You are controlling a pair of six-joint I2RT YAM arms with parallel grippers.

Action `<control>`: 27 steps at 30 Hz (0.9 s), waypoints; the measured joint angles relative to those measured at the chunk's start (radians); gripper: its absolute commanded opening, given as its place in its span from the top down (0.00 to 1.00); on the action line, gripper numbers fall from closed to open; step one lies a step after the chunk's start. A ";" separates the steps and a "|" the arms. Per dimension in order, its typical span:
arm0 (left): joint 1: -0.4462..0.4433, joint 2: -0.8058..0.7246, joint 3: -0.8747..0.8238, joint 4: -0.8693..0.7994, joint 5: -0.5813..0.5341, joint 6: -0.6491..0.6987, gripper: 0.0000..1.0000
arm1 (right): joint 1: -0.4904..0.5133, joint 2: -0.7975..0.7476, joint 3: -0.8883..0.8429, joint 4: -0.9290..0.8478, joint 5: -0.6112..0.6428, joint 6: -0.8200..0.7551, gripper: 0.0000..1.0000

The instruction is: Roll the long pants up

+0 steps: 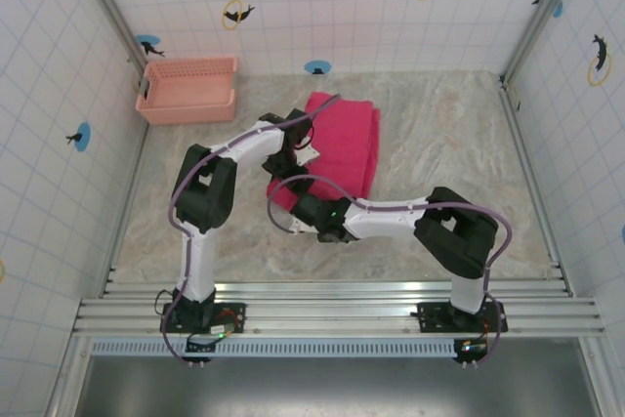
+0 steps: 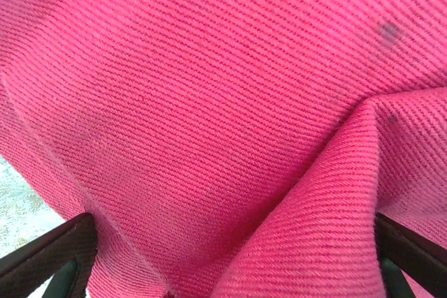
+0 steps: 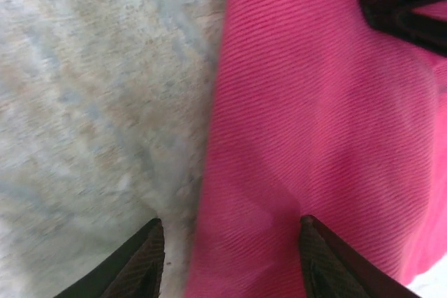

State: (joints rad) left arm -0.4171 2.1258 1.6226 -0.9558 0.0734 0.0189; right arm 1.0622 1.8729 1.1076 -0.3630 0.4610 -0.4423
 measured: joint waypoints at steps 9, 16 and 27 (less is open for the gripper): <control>0.014 -0.026 -0.031 0.000 0.022 0.012 0.03 | -0.065 0.039 0.058 -0.037 -0.078 -0.020 0.86; 0.028 -0.058 -0.051 -0.013 0.035 0.013 0.03 | -0.115 0.035 0.105 -0.114 -0.206 -0.037 0.92; 0.035 -0.127 -0.053 -0.052 0.014 0.012 0.02 | -0.172 0.045 0.285 -0.425 -0.542 -0.025 0.95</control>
State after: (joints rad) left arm -0.3824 1.9987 1.5696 -1.0077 0.0879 0.0307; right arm 0.8898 1.9179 1.3926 -0.7876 -0.0807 -0.4671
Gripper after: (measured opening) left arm 0.975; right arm 0.124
